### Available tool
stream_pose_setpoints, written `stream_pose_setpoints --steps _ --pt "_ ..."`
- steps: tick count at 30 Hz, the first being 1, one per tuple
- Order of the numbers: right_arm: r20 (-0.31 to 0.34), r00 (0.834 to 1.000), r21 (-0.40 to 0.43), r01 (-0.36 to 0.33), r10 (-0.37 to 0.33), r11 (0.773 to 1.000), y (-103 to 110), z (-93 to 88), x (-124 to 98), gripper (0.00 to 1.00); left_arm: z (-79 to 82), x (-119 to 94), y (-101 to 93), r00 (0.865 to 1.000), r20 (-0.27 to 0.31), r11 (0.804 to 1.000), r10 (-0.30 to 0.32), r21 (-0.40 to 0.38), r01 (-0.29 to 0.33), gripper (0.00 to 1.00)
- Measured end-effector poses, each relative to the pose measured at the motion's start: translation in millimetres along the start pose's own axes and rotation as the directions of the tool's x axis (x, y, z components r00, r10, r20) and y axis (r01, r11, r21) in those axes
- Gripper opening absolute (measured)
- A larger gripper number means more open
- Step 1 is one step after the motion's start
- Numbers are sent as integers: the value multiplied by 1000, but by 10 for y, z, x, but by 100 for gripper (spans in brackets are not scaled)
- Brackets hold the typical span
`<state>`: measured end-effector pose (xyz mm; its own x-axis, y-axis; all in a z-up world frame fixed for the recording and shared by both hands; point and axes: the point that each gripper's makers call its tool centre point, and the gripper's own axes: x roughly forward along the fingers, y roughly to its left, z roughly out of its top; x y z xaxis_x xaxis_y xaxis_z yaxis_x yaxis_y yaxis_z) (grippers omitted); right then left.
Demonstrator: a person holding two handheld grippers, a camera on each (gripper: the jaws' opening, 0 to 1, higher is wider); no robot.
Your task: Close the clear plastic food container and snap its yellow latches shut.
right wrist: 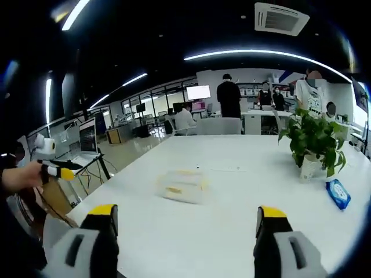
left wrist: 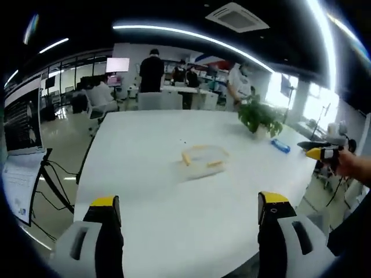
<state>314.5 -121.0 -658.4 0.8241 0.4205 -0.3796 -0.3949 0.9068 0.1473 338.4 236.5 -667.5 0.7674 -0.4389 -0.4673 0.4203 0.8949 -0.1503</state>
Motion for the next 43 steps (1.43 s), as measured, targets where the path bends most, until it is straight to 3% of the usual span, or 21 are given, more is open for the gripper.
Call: stream_pose_setpoints --steps 6,11,15,24,30,43 --pt "-13 1000 17 -9 9 1000 127 -250 -273 100 -302 -374 52 1000 -21 1000 1 0 -1 96" --pt "-33 999 2 9 -9 1000 129 -433 -470 100 -632 -531 83 999 -46 1000 0 21 0 95" --pt "-21 999 54 29 -28 998 117 -488 -630 100 -801 -656 89 998 -59 1000 -1 7 2 94" --pt "-23 999 93 37 -35 995 224 -701 -674 100 -906 -800 136 999 -43 999 15 -30 -16 94" --pt "-40 999 88 24 -20 996 352 -723 -605 100 -983 -815 188 998 -55 999 26 -42 -29 93" --pt "-100 994 81 -28 36 996 426 -812 -458 97 -1087 -670 99 997 -71 998 9 -55 -13 91"
